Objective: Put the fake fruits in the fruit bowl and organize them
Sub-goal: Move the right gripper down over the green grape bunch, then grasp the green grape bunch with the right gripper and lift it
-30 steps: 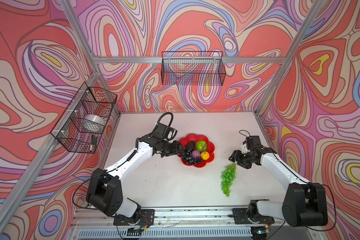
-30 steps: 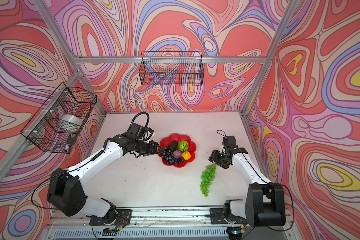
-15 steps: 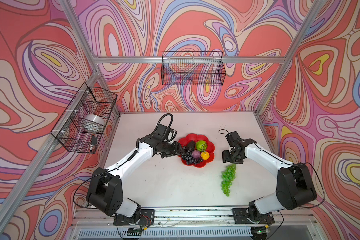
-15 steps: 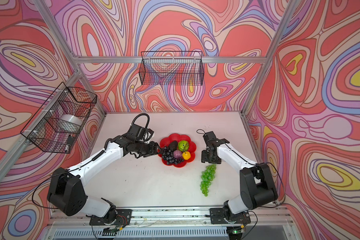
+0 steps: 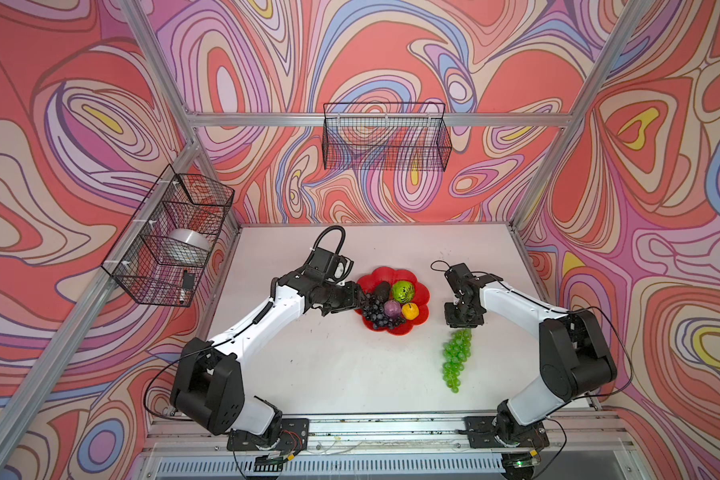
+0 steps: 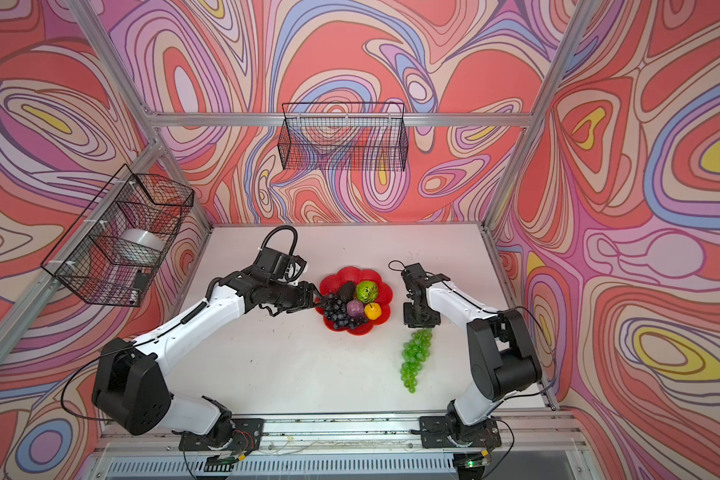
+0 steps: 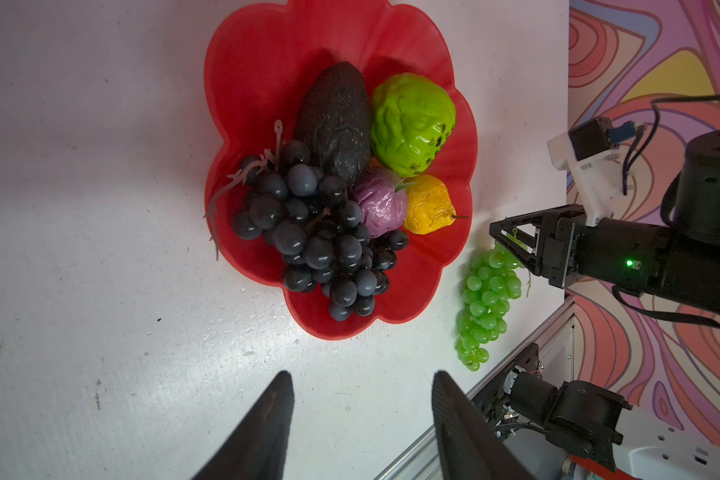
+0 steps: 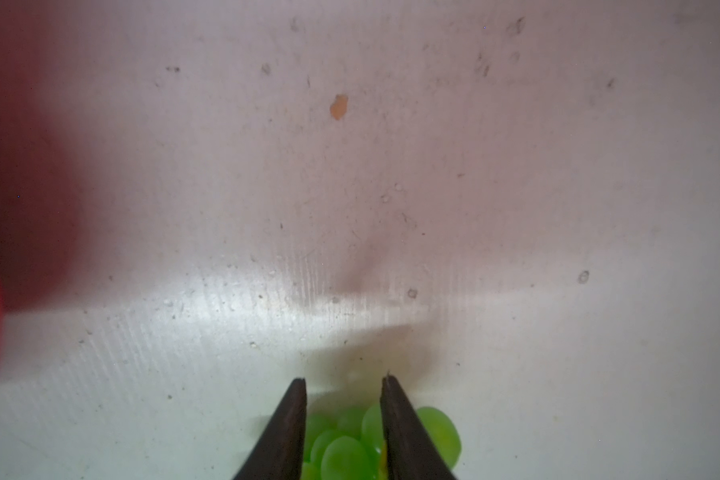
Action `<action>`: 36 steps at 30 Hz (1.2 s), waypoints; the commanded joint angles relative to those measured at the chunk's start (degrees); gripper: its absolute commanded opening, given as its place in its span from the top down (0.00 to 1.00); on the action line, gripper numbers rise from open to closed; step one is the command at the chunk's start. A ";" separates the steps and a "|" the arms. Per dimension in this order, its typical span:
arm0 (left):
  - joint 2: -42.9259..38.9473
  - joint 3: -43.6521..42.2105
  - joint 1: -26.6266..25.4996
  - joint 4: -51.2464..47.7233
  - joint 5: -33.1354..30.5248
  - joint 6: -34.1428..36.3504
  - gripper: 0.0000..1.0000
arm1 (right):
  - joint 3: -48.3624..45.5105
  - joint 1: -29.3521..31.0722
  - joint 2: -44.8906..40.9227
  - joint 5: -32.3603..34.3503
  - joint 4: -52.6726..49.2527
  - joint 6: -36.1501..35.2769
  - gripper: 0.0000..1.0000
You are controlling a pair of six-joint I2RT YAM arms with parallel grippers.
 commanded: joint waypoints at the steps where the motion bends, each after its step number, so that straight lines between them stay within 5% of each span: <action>1: -0.62 -0.80 -0.21 0.63 -0.34 -0.27 0.43 | 1.56 0.29 0.81 1.39 -0.34 -0.20 0.75; 7: -1.06 -1.06 -0.15 0.53 -0.52 -0.27 0.43 | 2.28 0.30 0.32 3.04 -0.51 -0.97 1.00; 23: -0.36 -0.54 -0.22 0.41 -0.11 0.06 0.43 | 4.44 0.32 -4.62 2.92 -4.03 -0.21 1.00; 36: -2.17 -0.93 -0.22 -0.59 -1.45 -0.04 0.43 | 11.15 0.29 -13.07 -5.83 -13.07 1.37 1.00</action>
